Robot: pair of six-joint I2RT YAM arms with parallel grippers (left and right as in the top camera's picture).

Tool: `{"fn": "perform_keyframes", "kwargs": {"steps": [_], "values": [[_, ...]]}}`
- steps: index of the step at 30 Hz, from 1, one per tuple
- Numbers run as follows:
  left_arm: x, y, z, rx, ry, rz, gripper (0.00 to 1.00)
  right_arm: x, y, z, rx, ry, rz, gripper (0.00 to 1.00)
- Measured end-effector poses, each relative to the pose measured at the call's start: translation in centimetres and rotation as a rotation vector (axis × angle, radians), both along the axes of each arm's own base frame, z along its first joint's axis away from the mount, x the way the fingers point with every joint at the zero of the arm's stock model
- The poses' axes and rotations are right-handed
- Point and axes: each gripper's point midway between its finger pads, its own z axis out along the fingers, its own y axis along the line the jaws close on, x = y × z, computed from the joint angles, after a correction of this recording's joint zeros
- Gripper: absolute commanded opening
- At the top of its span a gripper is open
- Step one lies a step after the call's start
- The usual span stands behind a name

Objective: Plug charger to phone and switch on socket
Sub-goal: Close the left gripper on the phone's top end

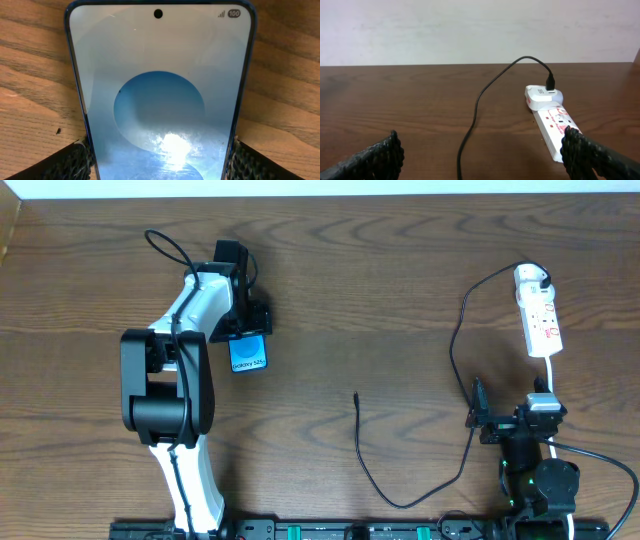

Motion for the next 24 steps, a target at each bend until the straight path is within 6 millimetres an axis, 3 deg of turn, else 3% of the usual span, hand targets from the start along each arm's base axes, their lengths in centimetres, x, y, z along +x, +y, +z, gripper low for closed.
{"fn": "perform_keyframes", "kwargs": {"steps": [14, 24], "values": [[0.0, 0.0, 0.0, 0.0, 0.0, 0.0, 0.81, 0.0, 0.0, 0.0, 0.0, 0.0, 0.0, 0.99], [-0.01, -0.01, 0.0, 0.001, 0.0, -0.001, 0.68, 0.0, 0.0, 0.0, 0.0, 0.0, 0.0, 0.99]]}}
